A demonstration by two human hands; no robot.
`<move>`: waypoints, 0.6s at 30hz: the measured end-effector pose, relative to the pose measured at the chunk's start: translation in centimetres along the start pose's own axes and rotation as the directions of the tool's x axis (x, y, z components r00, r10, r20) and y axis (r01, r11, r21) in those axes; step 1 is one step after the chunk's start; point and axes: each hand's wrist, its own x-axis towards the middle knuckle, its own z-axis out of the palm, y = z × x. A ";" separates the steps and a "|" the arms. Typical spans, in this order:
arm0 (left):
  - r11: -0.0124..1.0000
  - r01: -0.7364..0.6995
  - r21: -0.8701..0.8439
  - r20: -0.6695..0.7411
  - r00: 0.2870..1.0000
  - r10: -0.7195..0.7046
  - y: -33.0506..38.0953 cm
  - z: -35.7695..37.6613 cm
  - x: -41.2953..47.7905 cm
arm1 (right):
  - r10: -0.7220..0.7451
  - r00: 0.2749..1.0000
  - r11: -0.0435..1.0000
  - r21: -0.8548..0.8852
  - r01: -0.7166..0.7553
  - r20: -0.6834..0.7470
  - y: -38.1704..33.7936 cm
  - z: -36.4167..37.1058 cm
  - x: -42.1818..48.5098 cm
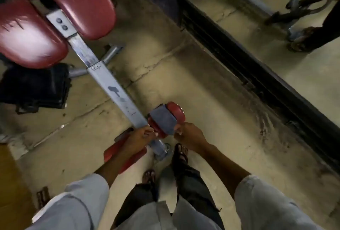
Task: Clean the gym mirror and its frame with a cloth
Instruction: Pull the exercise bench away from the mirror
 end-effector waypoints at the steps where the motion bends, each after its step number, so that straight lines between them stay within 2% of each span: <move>1: 0.999 0.045 0.001 -0.002 0.999 -0.045 0.2 0.4 0.6 | 0.005 1.000 1.000 0.013 -0.005 0.001 0.7 -0.2 1.1; 4: 0.993 0.118 -0.009 -0.082 0.990 -0.118 0.4 1.3 2.2 | 0.073 0.996 0.997 -0.003 -0.073 0.047 1.7 -1.4 3.8; 9: 0.948 0.284 -0.144 -0.137 0.943 -0.303 1.2 3.0 4.5 | 0.059 0.994 0.996 -0.072 -0.052 0.093 3.5 -1.3 8.8; 13: 0.880 0.317 -0.353 -0.220 0.886 -0.408 -2.2 4.7 7.8 | 0.065 0.994 0.993 -0.105 -0.056 0.086 4.4 -0.5 12.1; 16: 0.844 0.355 -0.402 -0.175 0.875 -0.451 -4.1 5.6 9.6 | 0.041 0.998 0.994 -0.105 -0.035 0.053 5.0 0.4 13.9; 18: 0.822 0.354 -0.445 -0.213 0.850 -0.482 -3.4 5.5 9.8 | 0.035 0.999 0.994 -0.108 -0.032 0.029 5.1 1.0 14.6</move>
